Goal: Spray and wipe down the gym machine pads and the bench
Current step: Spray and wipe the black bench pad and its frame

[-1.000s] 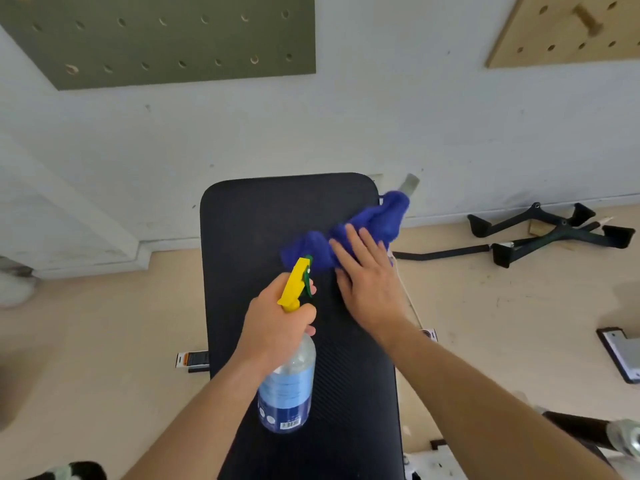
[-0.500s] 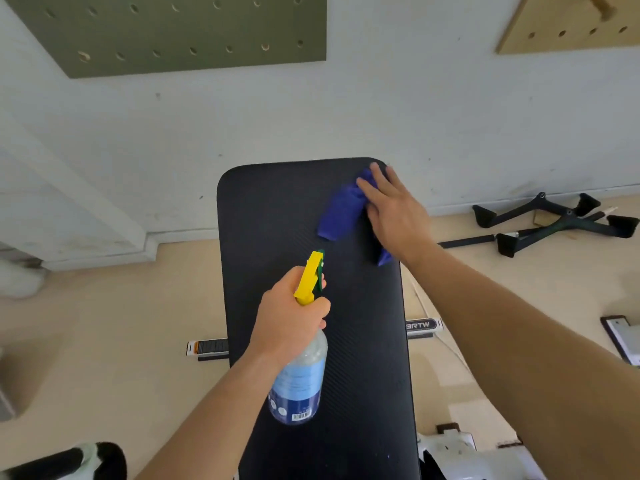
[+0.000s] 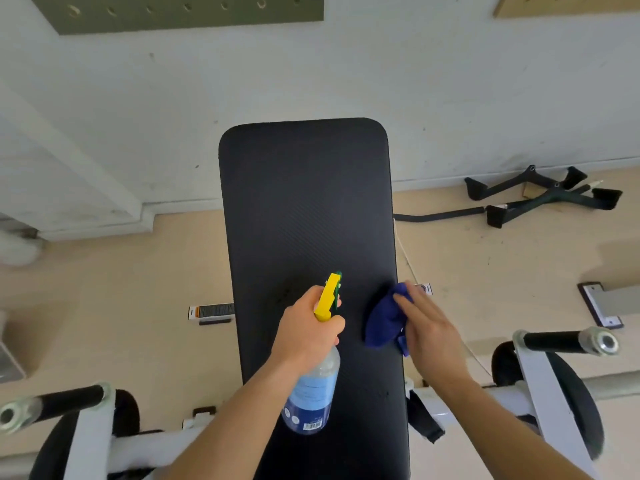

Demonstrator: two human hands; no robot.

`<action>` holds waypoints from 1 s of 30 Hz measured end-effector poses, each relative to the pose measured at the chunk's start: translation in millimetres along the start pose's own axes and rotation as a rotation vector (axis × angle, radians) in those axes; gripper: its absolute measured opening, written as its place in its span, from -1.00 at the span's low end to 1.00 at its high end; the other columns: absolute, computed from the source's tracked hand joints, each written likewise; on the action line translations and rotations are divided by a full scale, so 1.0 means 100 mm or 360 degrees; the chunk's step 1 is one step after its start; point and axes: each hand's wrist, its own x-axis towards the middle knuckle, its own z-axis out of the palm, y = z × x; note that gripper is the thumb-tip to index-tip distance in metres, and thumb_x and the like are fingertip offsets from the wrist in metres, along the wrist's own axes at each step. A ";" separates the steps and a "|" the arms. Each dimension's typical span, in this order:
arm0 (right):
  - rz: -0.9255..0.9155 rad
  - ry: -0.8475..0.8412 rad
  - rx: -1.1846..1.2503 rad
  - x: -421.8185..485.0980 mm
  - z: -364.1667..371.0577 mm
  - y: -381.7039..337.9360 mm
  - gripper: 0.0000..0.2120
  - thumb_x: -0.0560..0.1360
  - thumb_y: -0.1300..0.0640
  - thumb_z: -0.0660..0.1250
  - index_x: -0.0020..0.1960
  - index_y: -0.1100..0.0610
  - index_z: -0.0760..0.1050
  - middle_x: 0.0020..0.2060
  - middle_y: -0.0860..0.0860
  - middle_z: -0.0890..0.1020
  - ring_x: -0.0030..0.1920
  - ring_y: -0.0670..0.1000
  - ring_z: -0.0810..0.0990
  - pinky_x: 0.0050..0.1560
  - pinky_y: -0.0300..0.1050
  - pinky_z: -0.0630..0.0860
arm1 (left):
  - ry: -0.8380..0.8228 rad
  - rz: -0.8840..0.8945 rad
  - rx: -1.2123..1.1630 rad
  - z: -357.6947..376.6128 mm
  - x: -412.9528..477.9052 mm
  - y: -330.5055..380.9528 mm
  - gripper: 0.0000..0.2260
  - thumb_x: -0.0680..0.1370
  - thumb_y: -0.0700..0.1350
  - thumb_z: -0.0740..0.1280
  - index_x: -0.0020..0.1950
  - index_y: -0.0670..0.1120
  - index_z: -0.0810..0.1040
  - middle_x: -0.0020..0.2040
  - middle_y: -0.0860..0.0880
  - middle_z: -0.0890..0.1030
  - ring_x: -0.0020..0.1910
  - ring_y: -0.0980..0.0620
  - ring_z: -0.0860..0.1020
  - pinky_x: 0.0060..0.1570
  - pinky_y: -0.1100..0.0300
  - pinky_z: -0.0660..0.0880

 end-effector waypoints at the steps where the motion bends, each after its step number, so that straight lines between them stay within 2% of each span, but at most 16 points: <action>1: 0.0142 0.0111 0.0101 -0.04 -0.11 -0.01 -0.43 0.39 0.45 0.43 0.36 0.12 0.55 0.45 -0.02 0.45 0.37 0.11 0.51 0.26 -0.05 0.51 | -0.0016 -0.0022 -0.0013 0.06 -0.03 -0.02 -0.87 0.54 -0.18 0.34 0.05 -0.01 0.57 -0.10 -0.04 0.66 -0.19 0.01 0.72 -0.16 0.21 0.57; 4: 0.0533 0.0337 0.0314 -0.15 -0.38 -0.09 -0.58 0.59 0.35 0.23 0.40 0.08 0.52 0.47 -0.10 0.42 0.32 0.07 0.53 0.27 -0.14 0.41 | -0.0063 -0.0053 0.0008 0.24 -0.12 -0.09 -0.88 0.52 -0.14 0.34 0.03 0.02 0.55 -0.08 -0.05 0.67 -0.18 -0.02 0.71 -0.03 0.04 0.65; 7: 0.0640 0.0423 0.0479 -0.15 -0.51 -0.13 -0.57 0.61 0.33 0.21 0.43 0.08 0.47 0.48 -0.08 0.42 0.31 0.07 0.54 0.33 -0.01 0.47 | -0.0088 -0.0059 0.0055 0.37 -0.19 -0.12 -0.91 0.50 -0.10 0.35 -0.01 0.02 0.55 -0.07 -0.08 0.67 -0.16 -0.08 0.70 -0.02 -0.08 0.66; 11: 0.0470 0.0378 0.0381 -0.06 -0.57 -0.25 -0.57 0.62 0.31 0.22 0.45 0.06 0.45 0.49 -0.04 0.41 0.34 0.07 0.50 0.33 -0.06 0.43 | -0.0016 -0.0132 0.0102 0.46 -0.24 -0.18 -0.91 0.49 -0.05 0.35 -0.14 0.00 0.46 -0.13 -0.12 0.65 -0.17 -0.12 0.70 -0.08 -0.12 0.65; 14: 0.0226 0.0351 0.0229 0.24 -0.53 -0.38 -0.56 0.59 0.32 0.25 0.45 0.11 0.46 0.49 0.05 0.42 0.39 0.12 0.48 0.36 -0.04 0.40 | 0.0016 -0.0167 0.0091 0.45 -0.26 -0.26 -0.89 0.46 -0.05 0.35 -0.14 -0.06 0.47 -0.16 -0.16 0.64 -0.18 -0.14 0.70 -0.10 -0.18 0.63; 17: 0.0019 0.0282 0.0142 0.79 -0.36 -0.45 -0.57 0.58 0.27 0.26 0.44 0.13 0.47 0.49 0.09 0.40 0.40 0.17 0.45 0.37 -0.02 0.38 | 0.0043 -0.0068 0.0099 0.39 -0.27 -0.34 -0.95 0.44 -0.09 0.34 -0.14 -0.02 0.49 -0.22 -0.12 0.64 -0.20 -0.13 0.68 -0.11 -0.17 0.61; 21: -0.0109 0.0048 -0.0110 1.09 0.14 -0.50 -0.52 0.66 0.03 0.20 0.57 -0.02 0.28 0.61 0.08 0.12 0.59 0.22 0.08 0.56 0.18 0.13 | 0.0102 0.0013 0.0059 0.22 -0.20 -0.43 -0.81 0.38 -0.05 0.31 -0.02 0.12 0.53 -0.26 -0.09 0.63 -0.22 -0.13 0.64 -0.04 -0.17 0.59; 23: -0.0097 0.0091 -0.0192 0.80 0.39 -0.48 -0.50 0.65 0.01 0.21 0.57 -0.03 0.26 0.62 0.09 0.11 0.60 0.21 0.05 0.55 0.24 0.09 | 0.0173 0.0005 -0.0001 0.11 -0.14 -0.47 -0.74 0.33 0.00 0.29 0.00 0.15 0.55 -0.22 -0.04 0.64 -0.21 -0.14 0.66 -0.02 -0.21 0.59; 26: -0.0119 0.0132 -0.0232 -0.04 0.75 -0.45 -0.51 0.63 0.07 0.20 0.56 0.01 0.30 0.60 0.12 0.15 0.60 0.22 0.10 0.49 0.31 0.20 | 0.0221 0.0001 -0.0068 -0.04 -0.09 -0.51 -0.72 0.32 -0.03 0.29 0.00 0.15 0.57 -0.18 0.01 0.65 -0.20 -0.16 0.68 -0.02 -0.23 0.61; 30: -0.0203 -0.0165 -0.0415 -0.92 0.99 -0.32 -0.40 0.59 0.09 0.14 0.61 -0.04 0.10 0.63 0.11 0.05 0.60 0.24 0.05 0.42 0.34 0.33 | 0.0253 -0.0021 -0.0063 -0.15 -0.08 -0.53 -0.71 0.33 -0.05 0.28 0.02 0.17 0.55 -0.22 0.00 0.66 -0.22 -0.13 0.68 -0.02 -0.17 0.60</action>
